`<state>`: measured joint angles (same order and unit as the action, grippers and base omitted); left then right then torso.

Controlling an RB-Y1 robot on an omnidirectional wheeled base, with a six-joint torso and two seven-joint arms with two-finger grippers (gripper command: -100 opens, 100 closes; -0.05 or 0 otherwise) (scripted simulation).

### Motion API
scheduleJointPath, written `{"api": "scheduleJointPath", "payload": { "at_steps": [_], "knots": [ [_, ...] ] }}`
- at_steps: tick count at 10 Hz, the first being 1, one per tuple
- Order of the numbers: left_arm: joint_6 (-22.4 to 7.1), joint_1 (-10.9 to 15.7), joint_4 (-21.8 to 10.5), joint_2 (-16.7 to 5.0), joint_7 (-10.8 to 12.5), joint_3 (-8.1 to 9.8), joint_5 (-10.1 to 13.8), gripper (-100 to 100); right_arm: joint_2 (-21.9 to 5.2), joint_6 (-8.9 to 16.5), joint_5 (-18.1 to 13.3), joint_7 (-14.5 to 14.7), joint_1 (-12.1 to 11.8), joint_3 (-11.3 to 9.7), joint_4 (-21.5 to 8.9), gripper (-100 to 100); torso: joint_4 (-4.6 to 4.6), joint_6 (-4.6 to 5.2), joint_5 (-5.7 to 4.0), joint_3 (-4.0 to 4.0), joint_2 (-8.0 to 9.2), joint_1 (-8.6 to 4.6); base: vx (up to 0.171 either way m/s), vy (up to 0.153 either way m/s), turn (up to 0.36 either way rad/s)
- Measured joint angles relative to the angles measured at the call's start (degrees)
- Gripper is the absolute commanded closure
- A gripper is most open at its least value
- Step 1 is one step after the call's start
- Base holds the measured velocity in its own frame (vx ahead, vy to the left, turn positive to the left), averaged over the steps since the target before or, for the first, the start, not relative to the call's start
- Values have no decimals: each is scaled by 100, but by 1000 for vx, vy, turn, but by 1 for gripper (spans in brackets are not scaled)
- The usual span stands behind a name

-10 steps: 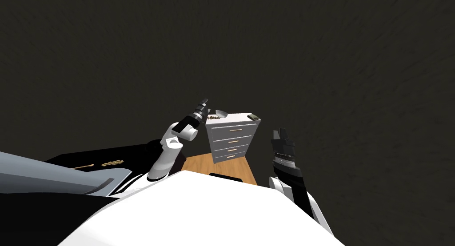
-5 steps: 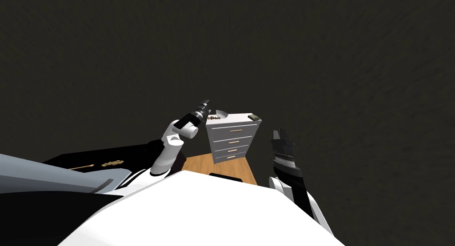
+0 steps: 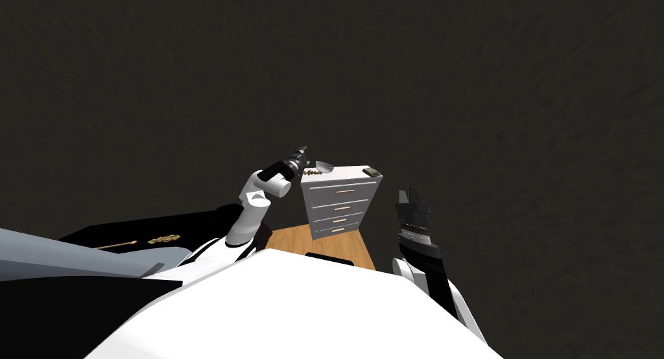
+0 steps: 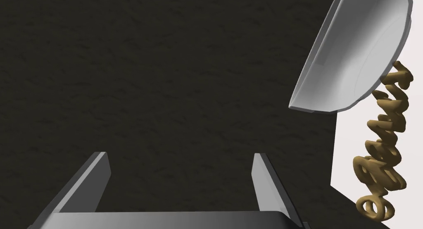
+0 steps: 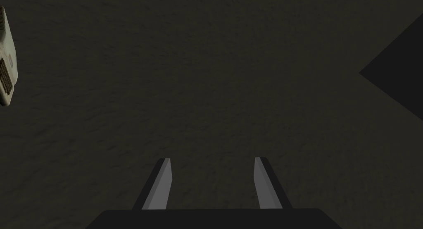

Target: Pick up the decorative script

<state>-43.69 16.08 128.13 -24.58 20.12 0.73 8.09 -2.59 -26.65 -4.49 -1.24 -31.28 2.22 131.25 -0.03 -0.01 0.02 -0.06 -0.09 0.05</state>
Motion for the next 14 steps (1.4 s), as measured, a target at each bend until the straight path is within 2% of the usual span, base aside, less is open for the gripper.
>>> {"api": "scheduleJointPath", "payload": {
  "at_steps": [1,2,10,11,13,14],
  "knots": [
    [-139,35,-3,9,20,-11,-3,-100,0,0,0,0,0,0,0,0,1,0,0,1,3,-2,21,15,6],
    [-294,168,-60,-18,89,-20,83,-100,0,0,0,0,0,0,0,0,0,0,-1,0,0,0,26,17,-2],
    [-1481,678,-281,-89,449,-76,454,-100,0,0,0,0,0,0,0,0,0,-1,0,1,2,-1,20,14,-3],
    [-1633,819,-356,-112,513,-82,565,-100,0,0,0,0,0,0,0,0,0,1,0,-1,-2,-1,29,19,-9],
    [-1947,914,-382,-97,595,-113,603,-100,0,0,0,0,0,0,0,0,0,-1,0,1,2,0,19,18,-6],
    [-2115,1018,-420,-117,659,-119,713,-100,0,0,0,0,0,0,0,0,0,0,0,0,-1,2,27,24,-12]
  ]
}}
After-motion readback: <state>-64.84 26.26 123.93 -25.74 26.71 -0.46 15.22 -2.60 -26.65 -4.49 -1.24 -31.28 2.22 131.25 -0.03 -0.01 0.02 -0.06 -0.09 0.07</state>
